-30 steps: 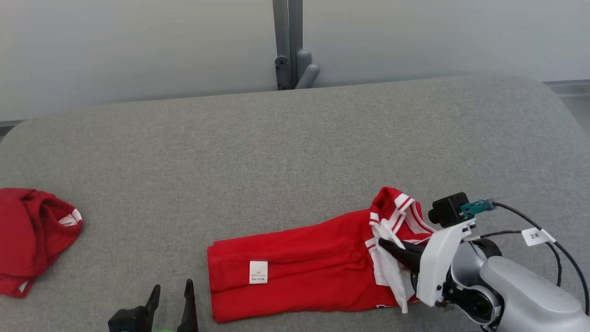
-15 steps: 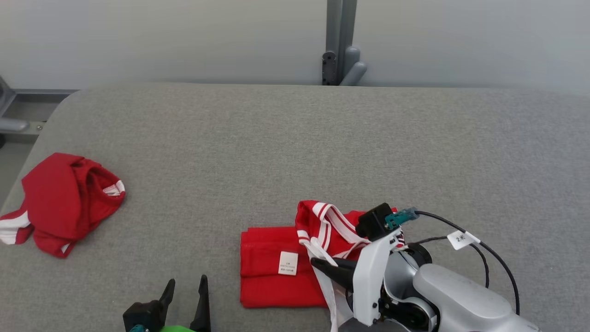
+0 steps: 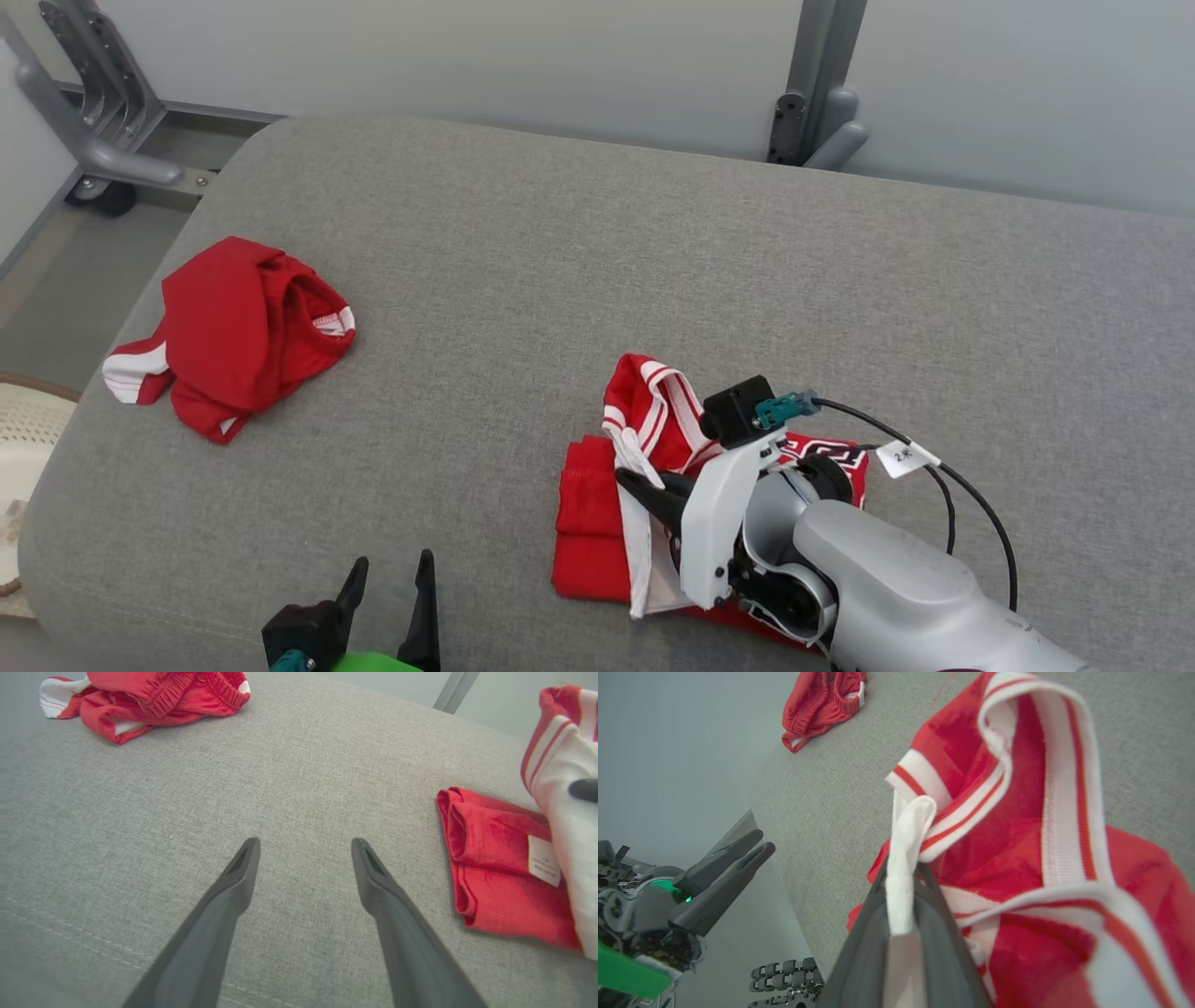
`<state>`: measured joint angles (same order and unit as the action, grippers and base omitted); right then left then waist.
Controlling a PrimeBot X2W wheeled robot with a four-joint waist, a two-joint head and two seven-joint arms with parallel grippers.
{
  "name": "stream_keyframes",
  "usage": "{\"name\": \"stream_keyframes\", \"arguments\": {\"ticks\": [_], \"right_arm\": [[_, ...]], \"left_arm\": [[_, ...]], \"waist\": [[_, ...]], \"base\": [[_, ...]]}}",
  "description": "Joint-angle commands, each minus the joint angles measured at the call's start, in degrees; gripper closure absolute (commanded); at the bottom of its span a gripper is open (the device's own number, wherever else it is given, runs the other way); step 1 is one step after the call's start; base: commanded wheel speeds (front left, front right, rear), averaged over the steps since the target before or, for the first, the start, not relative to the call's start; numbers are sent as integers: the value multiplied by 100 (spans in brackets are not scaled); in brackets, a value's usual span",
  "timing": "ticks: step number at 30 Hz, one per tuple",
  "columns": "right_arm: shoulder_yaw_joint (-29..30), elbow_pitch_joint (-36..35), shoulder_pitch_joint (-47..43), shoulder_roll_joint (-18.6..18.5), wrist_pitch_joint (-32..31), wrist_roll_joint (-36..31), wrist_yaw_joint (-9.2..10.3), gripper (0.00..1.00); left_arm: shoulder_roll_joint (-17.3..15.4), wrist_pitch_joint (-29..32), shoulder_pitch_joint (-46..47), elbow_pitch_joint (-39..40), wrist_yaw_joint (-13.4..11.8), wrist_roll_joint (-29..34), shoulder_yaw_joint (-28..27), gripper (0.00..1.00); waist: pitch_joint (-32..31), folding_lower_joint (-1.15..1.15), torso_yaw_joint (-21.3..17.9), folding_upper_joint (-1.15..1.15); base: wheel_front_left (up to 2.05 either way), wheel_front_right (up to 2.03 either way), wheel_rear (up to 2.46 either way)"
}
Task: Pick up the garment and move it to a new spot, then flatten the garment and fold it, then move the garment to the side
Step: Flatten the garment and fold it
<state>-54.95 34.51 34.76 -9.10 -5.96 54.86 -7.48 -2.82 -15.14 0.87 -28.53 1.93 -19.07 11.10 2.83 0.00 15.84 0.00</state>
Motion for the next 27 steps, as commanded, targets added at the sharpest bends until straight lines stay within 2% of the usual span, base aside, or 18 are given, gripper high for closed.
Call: {"name": "stream_keyframes", "arguments": {"ticks": [1,2,6,10,15,20,27], "right_arm": [[11,42,38,36,55,22,-1,5],[31,95,58,57,100,55,-1,0],[61,103,125,3,370,139,0,0],[407,-50,111,-215,907,380,0,0],[629,-149,-76,-565,1283,366,-1,0],[600,-291,-370,-833,1347,278,-1,0],[389,-626,-723,-906,1175,269,-1,0]], "left_arm": [[-15,2,108,21,-37,-27,-4,0],[-15,2,105,28,-39,-29,-10,0],[-16,1,58,66,-67,-17,-112,0],[-17,1,30,100,-86,27,-256,0],[-17,1,-26,104,-50,77,-362,0],[-17,1,-54,86,-11,113,-416,0],[-17,2,-74,62,0,106,-392,0]], "waist": [[54,0,73,0],[60,0,74,0],[62,0,-34,0],[-5,0,-273,0],[-85,0,-535,0],[-126,0,-720,0],[-157,0,-801,0]], "base": [[0,0,0],[0,0,0],[0,0,0],[0,0,0],[0,0,0],[0,0,0],[0,0,0]]}}
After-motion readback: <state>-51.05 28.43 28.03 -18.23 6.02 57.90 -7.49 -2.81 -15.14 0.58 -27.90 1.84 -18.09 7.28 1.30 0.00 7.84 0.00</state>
